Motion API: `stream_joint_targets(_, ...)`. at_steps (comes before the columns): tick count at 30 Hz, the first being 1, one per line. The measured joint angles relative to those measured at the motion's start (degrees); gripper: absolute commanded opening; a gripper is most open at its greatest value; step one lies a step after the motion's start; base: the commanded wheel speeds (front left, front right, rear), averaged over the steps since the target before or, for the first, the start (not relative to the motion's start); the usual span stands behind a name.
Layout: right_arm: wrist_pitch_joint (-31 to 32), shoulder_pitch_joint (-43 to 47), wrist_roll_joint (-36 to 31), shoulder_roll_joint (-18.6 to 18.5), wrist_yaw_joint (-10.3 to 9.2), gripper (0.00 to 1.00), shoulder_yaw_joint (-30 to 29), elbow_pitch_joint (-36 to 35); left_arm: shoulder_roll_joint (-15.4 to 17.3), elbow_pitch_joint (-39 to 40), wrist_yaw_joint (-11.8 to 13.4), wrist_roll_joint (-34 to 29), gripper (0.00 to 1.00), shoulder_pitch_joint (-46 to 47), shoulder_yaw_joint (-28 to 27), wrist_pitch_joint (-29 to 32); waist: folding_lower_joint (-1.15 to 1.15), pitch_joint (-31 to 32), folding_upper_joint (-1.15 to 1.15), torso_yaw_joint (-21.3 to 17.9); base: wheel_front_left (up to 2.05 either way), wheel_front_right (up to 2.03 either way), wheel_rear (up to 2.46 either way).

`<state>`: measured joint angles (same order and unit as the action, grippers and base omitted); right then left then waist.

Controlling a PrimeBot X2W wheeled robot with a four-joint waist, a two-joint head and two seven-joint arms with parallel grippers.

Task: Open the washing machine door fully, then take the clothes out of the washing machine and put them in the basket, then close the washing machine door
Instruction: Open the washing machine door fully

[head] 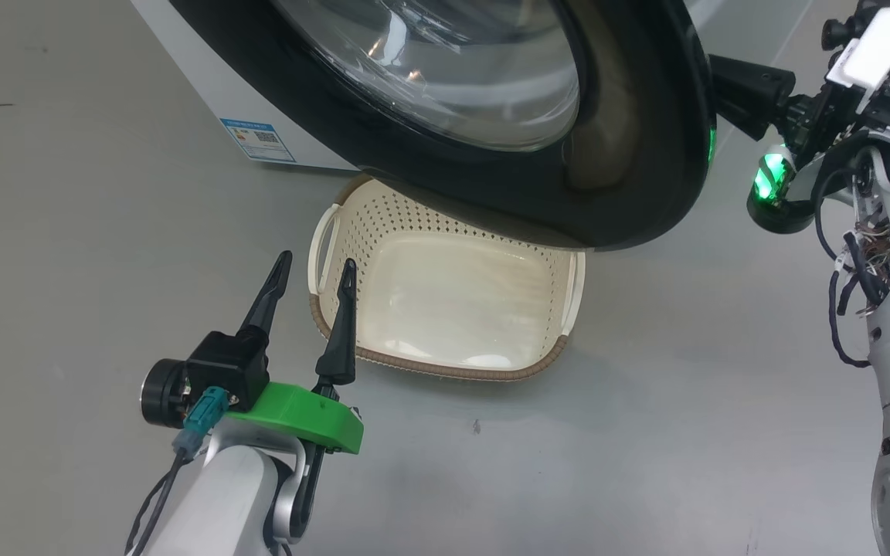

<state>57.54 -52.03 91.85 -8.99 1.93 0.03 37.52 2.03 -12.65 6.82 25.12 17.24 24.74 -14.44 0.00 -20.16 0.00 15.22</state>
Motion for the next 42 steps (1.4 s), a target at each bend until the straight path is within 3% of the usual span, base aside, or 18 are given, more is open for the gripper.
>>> stream_joint_targets(21, 3.15, 9.64, 1.35, 3.87, 2.55, 0.0, 3.67, 0.09, 0.03, -2.49, 0.0, 0.0, 1.0, -4.48, -0.56, 0.0, 0.0, 6.63, 0.0, 1.42, 0.0, 0.0, 0.0)
stream_joint_targets(42, 2.65, 17.52, 3.71, 5.2, 3.24, 0.0, 8.02, -1.6, 0.11, -3.57, 0.0, -3.54, 1.0, -6.87, -0.49, 0.0, 0.0, 11.76, 0.0, 6.18, 0.0, 0.0, 0.0)
